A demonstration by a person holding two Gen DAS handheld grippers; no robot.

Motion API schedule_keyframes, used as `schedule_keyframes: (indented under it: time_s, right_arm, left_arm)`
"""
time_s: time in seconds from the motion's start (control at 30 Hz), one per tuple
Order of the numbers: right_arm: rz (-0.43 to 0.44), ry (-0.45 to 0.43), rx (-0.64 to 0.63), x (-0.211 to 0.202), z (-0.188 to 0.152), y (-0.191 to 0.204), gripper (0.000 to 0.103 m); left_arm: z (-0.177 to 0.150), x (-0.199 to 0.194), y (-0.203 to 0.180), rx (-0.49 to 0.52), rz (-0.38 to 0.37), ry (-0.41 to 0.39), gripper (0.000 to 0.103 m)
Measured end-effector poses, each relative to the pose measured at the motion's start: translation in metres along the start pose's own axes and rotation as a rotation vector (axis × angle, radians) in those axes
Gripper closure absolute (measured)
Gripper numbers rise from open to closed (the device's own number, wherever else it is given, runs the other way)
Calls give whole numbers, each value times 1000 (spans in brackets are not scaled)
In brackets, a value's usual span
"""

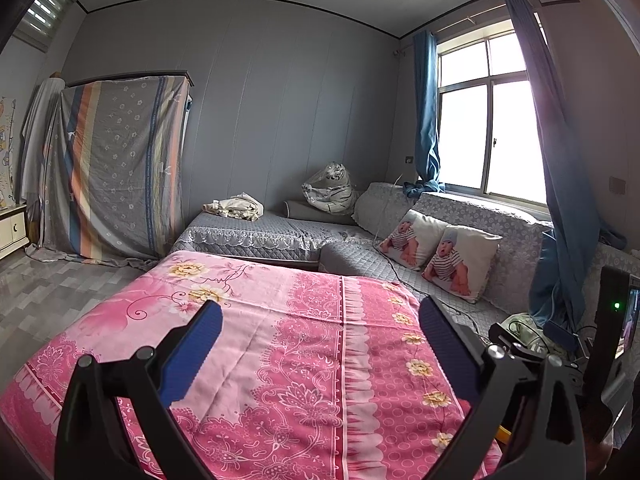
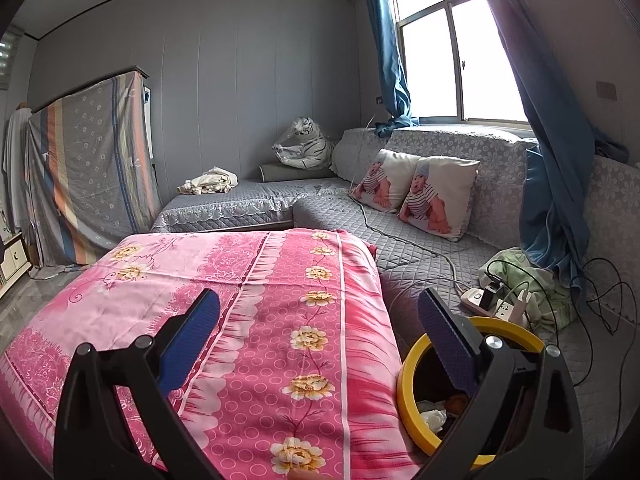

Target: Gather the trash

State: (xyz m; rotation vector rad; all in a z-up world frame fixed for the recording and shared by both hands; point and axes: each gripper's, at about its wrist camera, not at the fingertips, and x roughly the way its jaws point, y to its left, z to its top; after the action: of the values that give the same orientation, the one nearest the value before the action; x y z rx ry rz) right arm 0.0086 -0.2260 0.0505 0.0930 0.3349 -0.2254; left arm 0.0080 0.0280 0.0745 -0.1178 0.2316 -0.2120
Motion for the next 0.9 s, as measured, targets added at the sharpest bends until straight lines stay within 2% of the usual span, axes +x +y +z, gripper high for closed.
schedule_keyframes:
  time_s: [0.9]
  right_arm:
    - [-8, 27, 31, 7, -4, -6, 8]
  left_arm:
    - [-3, 4, -3, -6, -36, 22, 8]
